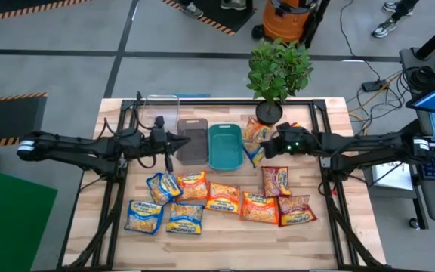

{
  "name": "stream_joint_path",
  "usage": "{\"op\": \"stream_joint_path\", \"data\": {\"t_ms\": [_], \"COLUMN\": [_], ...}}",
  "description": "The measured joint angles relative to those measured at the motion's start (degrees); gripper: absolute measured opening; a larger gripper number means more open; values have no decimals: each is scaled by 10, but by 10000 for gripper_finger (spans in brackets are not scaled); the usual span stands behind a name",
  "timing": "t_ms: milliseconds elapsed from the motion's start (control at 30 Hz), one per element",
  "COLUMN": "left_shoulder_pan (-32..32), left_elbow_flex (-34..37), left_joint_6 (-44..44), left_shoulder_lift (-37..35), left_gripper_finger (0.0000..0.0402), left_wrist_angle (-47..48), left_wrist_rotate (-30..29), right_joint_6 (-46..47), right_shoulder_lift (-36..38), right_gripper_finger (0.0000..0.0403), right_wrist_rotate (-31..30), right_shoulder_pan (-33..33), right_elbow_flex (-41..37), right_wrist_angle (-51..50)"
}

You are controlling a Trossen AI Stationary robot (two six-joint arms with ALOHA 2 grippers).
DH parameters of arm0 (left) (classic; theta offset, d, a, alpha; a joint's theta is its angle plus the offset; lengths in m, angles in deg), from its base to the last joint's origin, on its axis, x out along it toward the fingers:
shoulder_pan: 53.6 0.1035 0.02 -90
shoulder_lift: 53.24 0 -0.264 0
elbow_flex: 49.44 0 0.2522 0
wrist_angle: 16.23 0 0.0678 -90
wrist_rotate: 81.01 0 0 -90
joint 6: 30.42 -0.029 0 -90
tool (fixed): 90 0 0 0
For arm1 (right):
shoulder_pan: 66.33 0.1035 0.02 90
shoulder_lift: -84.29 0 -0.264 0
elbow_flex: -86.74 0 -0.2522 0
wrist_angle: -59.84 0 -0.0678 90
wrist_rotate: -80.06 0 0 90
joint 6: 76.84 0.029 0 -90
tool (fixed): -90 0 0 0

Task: Sort Maruchan noodles
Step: Put the blue noodle pack into the green bin

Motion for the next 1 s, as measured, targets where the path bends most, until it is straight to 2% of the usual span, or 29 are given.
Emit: {"op": "stream_joint_path", "data": {"t_ms": [200, 300, 467, 800, 1000], "left_shoulder_pan": [0, 0, 0, 0, 0], "left_elbow_flex": [11, 12, 20, 42, 50], "left_joint_6": [-25, -38, -38, -56, -57], "left_shoulder_lift": [-59, -97, -138, -180, -218], "left_gripper_finger": [0, 0, 0, 0, 0], "left_wrist_angle": [20, 18, 35, 41, 60], "left_wrist_rotate": [-9, -29, -26, -28, -29], "right_joint_6": [-58, -106, -201, -306, -369], "right_shoulder_lift": [-2, -25, -84, -263, -359], "right_gripper_finger": [9, 9, 9, 9, 9], "right_wrist_rotate": [-50, -75, -116, -148, -166], "right_shoulder_pan": [56, 73, 84, 84, 84], "right_elbow_flex": [27, 44, 89, 258, 387], "right_wrist_angle": [105, 165, 233, 225, 155]}}
